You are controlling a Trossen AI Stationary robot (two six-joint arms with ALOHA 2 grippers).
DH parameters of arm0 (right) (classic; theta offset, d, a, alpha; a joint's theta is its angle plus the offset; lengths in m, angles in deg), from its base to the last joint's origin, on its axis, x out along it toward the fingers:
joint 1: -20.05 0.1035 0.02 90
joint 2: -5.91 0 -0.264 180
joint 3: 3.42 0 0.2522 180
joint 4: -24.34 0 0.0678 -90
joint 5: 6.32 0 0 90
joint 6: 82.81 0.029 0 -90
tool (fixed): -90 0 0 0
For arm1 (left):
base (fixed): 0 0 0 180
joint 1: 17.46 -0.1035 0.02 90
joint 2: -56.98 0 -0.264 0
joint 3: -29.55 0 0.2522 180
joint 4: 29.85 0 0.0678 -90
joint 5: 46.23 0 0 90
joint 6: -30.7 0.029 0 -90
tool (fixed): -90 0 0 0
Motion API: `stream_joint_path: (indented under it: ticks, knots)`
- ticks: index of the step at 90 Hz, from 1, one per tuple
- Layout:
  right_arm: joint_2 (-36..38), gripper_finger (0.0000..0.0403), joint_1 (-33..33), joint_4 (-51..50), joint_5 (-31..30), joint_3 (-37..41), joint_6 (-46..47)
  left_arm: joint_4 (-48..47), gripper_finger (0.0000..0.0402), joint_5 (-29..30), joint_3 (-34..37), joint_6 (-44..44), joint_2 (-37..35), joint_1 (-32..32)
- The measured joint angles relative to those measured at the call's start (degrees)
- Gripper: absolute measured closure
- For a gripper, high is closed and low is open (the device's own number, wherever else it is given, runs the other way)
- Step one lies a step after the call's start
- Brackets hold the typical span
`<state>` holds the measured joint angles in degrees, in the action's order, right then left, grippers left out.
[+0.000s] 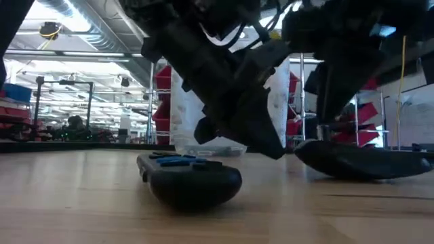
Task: Insert battery
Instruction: Insert the silver battery into the mouse
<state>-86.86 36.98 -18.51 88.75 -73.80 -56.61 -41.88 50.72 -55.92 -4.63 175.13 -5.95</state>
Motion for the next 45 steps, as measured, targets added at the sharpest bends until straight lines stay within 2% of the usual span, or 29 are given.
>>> stream_joint_path:
  ticks: [12, 36, 45]
  knots:
    - [0.0, 0.031, 0.0, 0.3, 0.9, 0.0, -4.2, -0.3, 0.04, 0.6, 0.0, -0.2, 0.0, 0.0]
    - [0.0, 0.031, 0.1, 0.4, 8.5, 0.0, -14.0, -1.6, 0.04, 0.7, 0.0, -0.8, 0.0, 0.2]
    - [0.0, 0.031, 1.3, -0.5, 7.1, 0.0, -14.5, -1.7, 0.04, 0.7, 0.0, -1.3, 0.0, 0.5]
